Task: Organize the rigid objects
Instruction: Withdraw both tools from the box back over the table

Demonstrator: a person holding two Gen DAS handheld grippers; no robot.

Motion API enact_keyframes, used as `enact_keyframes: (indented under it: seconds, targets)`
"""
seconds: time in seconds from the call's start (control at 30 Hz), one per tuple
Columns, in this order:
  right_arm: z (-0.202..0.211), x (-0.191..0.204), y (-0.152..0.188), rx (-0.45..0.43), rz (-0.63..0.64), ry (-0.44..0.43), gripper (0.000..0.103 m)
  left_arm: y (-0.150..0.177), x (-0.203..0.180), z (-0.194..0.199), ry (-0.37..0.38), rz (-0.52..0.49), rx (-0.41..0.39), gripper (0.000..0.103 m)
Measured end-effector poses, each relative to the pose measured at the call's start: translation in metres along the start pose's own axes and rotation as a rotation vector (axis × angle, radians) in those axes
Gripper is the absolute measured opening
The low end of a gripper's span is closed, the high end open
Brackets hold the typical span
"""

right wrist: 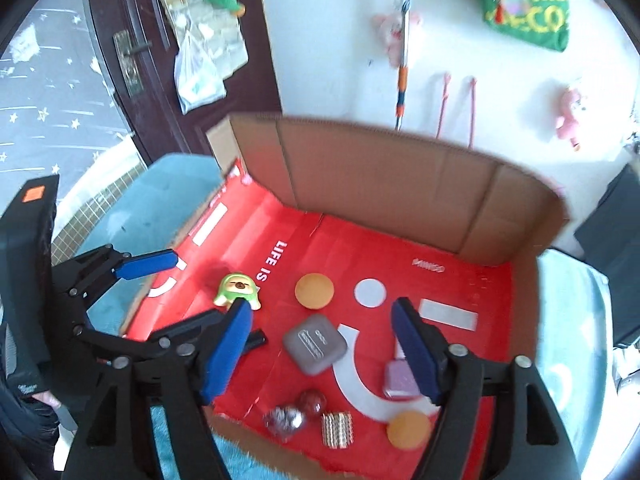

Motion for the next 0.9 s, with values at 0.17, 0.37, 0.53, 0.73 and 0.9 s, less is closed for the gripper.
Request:
enact_keyframes:
  seconds: [0.17, 0.37, 0.53, 0.73, 0.9]
  targets:
    - [0.050, -0.003, 0.011, -0.087, -0.009, 0.021, 0.092, -0.003, -0.013, 0.035, 0.031, 0.006, -0.099, 0.085]
    - [0.096, -0.009, 0.037, -0.173, -0.033, 0.052, 0.101, 0.002, -0.033, 0.074, 0.055, 0.000, -0.206, 0.091]
    - [0.128, -0.008, 0.061, -0.248, -0.053, 0.077, 0.103, 0.014, -0.053, 0.104, 0.043, -0.049, -0.307, 0.094]
    - [0.153, -0.004, 0.106, -0.322, -0.058, 0.151, 0.103, 0.046, -0.069, 0.121, 0.053, -0.043, -0.342, 0.095]
    - [0.152, -0.009, 0.148, -0.339, -0.100, 0.178, 0.103, 0.079, -0.068, 0.114, -0.035, -0.037, -0.344, 0.095]
Point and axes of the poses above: each gripper's, at about its wrist camera, not at the fingertips, and z roughly against the way its jaws point, x to its left, y to its underside, the point moved 10 cm from there along -z, roughly the way its jaws point
